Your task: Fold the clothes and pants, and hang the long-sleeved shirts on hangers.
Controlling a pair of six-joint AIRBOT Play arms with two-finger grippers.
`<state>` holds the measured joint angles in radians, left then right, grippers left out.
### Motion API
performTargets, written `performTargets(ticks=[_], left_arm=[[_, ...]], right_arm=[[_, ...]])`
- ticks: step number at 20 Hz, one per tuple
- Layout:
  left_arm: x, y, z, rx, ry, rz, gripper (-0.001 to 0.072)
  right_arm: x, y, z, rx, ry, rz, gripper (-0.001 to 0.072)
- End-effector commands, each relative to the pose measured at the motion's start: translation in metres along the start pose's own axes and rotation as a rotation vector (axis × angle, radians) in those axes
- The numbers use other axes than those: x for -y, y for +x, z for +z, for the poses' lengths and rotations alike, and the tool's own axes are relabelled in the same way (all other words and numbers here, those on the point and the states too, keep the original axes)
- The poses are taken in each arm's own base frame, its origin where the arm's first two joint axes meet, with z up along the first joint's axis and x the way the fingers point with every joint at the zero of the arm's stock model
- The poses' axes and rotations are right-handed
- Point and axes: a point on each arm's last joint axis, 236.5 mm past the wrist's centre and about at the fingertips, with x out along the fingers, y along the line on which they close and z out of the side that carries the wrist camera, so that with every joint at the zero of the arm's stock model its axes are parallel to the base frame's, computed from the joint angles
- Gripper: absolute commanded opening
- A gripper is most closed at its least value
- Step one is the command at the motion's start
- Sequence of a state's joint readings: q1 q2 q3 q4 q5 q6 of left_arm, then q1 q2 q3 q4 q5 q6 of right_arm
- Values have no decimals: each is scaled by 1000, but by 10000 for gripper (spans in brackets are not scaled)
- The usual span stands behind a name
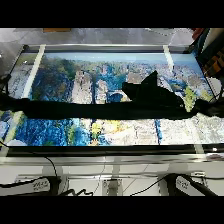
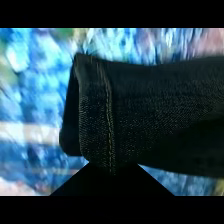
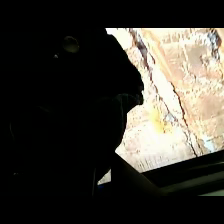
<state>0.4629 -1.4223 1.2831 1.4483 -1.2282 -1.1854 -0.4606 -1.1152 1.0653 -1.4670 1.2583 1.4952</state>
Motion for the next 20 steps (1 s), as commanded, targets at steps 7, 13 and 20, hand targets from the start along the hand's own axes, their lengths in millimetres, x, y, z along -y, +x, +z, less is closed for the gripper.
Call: performTargets(ticks=[7,13,20], left_arm=[[-46,19,-135,-300,-54,35,24],[-56,15,-150,-326,-114,25,25],[-59,18,-143,-293,-120,31,685]], right_arm=[[5,28,-141,-262,-34,-17,43],[4,41,-189,-410,-30,-2,43],[5,46,-177,-357,-31,-7,389]])
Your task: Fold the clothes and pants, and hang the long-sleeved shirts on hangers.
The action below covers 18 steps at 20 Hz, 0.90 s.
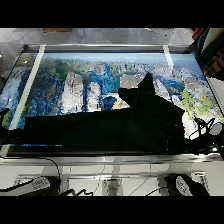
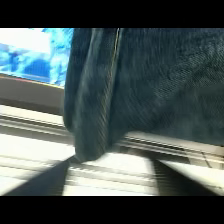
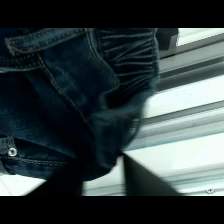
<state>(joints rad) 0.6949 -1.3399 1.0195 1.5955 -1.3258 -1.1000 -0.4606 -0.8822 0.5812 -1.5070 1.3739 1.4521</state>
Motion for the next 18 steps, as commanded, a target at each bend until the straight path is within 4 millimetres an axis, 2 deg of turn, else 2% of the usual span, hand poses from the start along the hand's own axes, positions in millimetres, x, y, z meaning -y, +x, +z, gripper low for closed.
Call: performTargets(ticks=[1,2,5,7,9,11,12,14,16,17,18], left_arm=[[-1,0,6,25,-32,2,715],[-2,0,8,35,-53,6,715],[-2,-3,17,63,-71,18,703],[1,-14,35,124,-68,18,700],[-2,-38,63,215,-43,58,625],[-4,-74,99,346,-16,104,623],[3,-94,119,427,-1,107,622],[36,-133,159,600,12,24,598],[85,-168,191,759,7,-132,584],[111,-182,203,818,1,-220,584],[132,-191,209,852,2,-286,584]], right_arm=[[0,1,3,15,1,1,541],[0,1,4,20,1,0,685],[1,-1,12,50,0,-5,695],[2,-12,25,97,-8,-13,692],[6,-35,44,169,-16,-32,687],[9,-67,73,286,-22,-56,687],[10,-86,91,371,-25,-66,687],[12,-122,127,545,-29,-85,687],[24,-152,163,724,-31,-144,684],[39,-158,176,775,10,-189,680],[55,-157,186,802,99,-191,631]])
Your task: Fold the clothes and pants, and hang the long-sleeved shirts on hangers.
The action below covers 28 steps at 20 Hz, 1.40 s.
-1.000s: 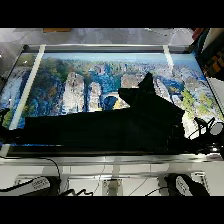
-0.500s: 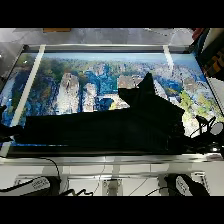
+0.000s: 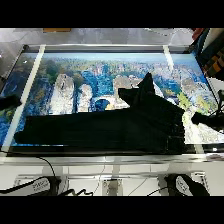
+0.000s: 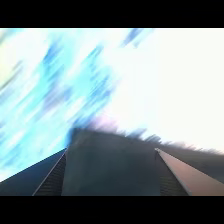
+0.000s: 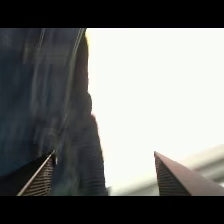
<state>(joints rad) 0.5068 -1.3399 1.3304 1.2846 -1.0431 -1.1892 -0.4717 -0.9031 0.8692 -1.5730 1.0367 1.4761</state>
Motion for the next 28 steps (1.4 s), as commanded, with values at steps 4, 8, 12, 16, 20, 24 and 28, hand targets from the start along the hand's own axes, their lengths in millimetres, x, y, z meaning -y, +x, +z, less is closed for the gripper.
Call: performTargets(ticks=[4,8,12,16,20,24,28], left_arm=[[121,-12,65,220,10,-271,584],[155,-11,63,222,119,-308,584],[165,-11,62,219,133,-320,584],[165,-11,62,221,132,-319,584],[165,-11,62,220,132,-320,584],[168,-11,61,219,136,-324,584],[179,-11,59,215,153,-338,584]], right_arm=[[53,61,28,57,438,47,511],[-25,94,6,-89,327,499,455],[-48,132,-34,-254,312,616,465],[-29,157,-5,-128,415,540,699],[-30,152,16,-113,437,573,693],[-53,146,2,-264,376,712,691],[-67,140,-15,-336,273,823,685]])
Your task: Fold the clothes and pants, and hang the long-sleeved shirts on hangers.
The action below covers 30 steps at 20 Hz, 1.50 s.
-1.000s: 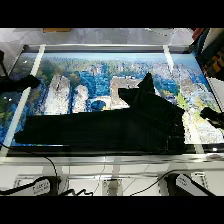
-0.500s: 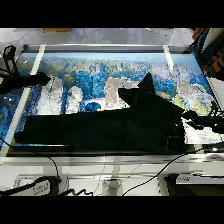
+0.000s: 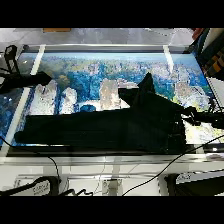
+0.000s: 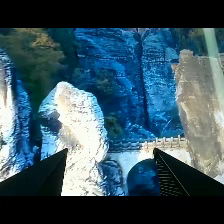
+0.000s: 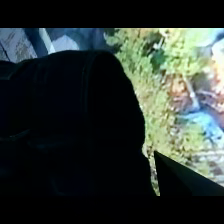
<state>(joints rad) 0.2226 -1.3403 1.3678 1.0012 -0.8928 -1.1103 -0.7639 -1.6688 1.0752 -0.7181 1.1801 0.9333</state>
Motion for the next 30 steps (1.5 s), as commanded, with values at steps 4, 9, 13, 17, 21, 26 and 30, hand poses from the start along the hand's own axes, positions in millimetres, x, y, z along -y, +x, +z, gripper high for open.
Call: performTargets(ticks=[4,9,13,17,21,26,30], left_arm=[[19,19,-7,-27,21,-34,584],[49,59,-18,-47,55,-73,584],[82,86,-10,23,100,-86,584],[117,110,-15,44,94,-115,409],[139,137,-39,-25,-30,-147,410],[219,161,-82,-206,-181,-348,710],[289,181,-107,-261,-180,-467,716]], right_arm=[[23,4,-16,-98,-58,-64,685],[-9,5,-46,-226,-68,57,615],[-40,7,-75,-358,-153,151,615],[-50,24,-72,-346,-267,142,414],[-49,26,-66,-332,-285,119,44],[-58,15,-45,-280,-340,97,44],[-62,10,-39,-263,-359,91,44]])
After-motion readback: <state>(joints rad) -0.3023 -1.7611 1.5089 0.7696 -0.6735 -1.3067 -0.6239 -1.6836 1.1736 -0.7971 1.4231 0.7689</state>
